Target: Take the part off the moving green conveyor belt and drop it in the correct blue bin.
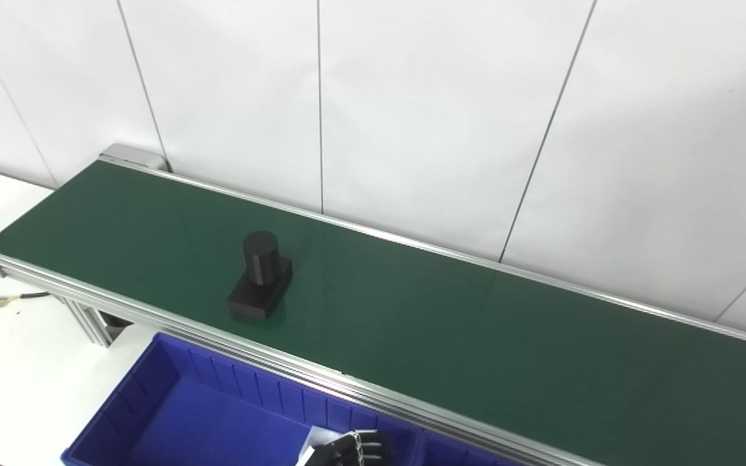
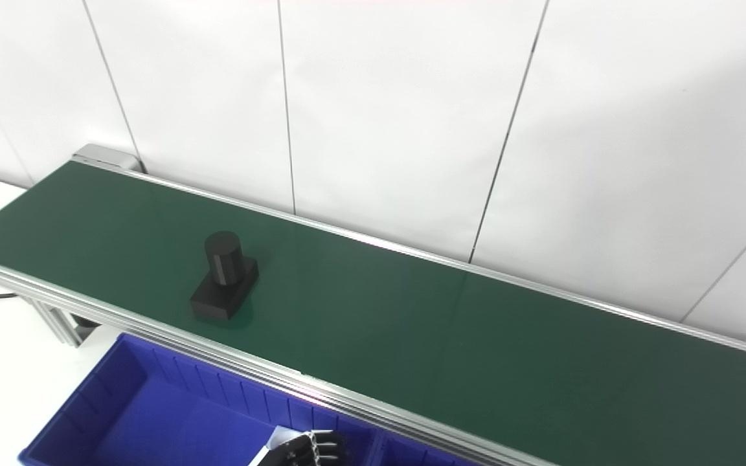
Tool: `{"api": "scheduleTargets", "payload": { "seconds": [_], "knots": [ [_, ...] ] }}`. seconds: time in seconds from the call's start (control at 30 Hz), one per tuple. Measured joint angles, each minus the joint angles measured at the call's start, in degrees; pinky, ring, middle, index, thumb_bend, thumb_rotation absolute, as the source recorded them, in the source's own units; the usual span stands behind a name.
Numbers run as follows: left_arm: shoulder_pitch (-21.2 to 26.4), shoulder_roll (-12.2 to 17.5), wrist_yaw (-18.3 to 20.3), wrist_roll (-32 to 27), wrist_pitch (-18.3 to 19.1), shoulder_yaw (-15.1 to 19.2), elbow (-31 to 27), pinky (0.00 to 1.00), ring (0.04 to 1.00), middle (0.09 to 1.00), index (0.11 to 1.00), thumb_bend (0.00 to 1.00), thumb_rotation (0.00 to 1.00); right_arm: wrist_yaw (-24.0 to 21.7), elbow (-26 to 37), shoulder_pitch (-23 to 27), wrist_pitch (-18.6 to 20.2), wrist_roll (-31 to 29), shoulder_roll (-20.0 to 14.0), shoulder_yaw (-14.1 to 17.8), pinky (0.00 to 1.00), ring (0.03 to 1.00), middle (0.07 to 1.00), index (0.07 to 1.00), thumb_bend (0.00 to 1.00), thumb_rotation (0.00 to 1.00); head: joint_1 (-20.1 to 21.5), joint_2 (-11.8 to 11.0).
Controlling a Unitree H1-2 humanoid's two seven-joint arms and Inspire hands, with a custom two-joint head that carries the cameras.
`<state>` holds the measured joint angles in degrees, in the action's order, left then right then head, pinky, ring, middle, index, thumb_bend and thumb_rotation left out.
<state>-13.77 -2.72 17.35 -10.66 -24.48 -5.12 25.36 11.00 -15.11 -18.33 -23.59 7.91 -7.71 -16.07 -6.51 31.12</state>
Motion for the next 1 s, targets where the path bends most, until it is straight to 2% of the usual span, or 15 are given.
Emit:
{"api": "scheduleTargets", "payload": {
  "seconds": [0.4, 0.57, 0.7, 0.77, 0.9, 1.0],
  "knots": [
    [-0.11, 0.86, 1.22, -0.88, 0.00, 0.12, -0.42, 0.66, 0.645, 0.671, 0.695, 0.64, 0.00, 0.54, 0.55, -0.27, 0.00, 0.02, 0.92, -0.59, 0.64, 0.727, 0.807, 0.862, 0.64, 0.00, 3.52, 1.40],
    [-0.50, 1.38, 2.08, -2.58, 0.12, 0.29, -2.05, 0.67, 0.661, 0.686, 0.709, 0.63, 0.00, 1.07, 1.21, -0.31, 0.00, 0.97, 1.52, -0.91, 0.63, 0.728, 0.803, 0.853, 0.66, 0.00, 7.37, 3.24],
    [-0.53, 2.02, 2.56, -3.42, 0.28, 0.41, -2.07, 0.68, 0.670, 0.695, 0.721, 0.60, 0.00, 1.35, 1.63, -0.34, 0.00, 1.78, 1.81, -1.18, 0.63, 0.722, 0.795, 0.848, 0.68, 0.01, 8.62, 4.04],
    [-0.55, 2.22, 3.02, -4.24, 0.52, 0.46, -2.22, 0.67, 0.665, 0.693, 0.722, 0.59, 0.00, 1.49, 1.67, -0.37, 0.00, 2.17, 2.04, -1.18, 0.63, 0.725, 0.799, 0.849, 0.68, 0.01, 10.28, 5.26],
    [-0.91, 2.29, 3.04, -4.43, 1.30, 0.74, -4.64, 0.67, 0.677, 0.705, 0.733, 0.56, 0.00, 1.49, 2.54, -0.54, 0.00, 2.58, 2.49, -1.19, 0.64, 0.732, 0.807, 0.856, 0.66, 0.02, 11.25, 5.89],
    [-0.94, 2.57, 3.05, -4.50, 1.32, 1.08, -4.81, 0.69, 0.676, 0.709, 0.739, 0.55, 0.00, 1.42, 3.23, -0.58, 0.00, 2.59, 2.73, -1.20, 0.65, 0.733, 0.807, 0.858, 0.66, 0.02, 12.92, 7.38]
  ]
}}
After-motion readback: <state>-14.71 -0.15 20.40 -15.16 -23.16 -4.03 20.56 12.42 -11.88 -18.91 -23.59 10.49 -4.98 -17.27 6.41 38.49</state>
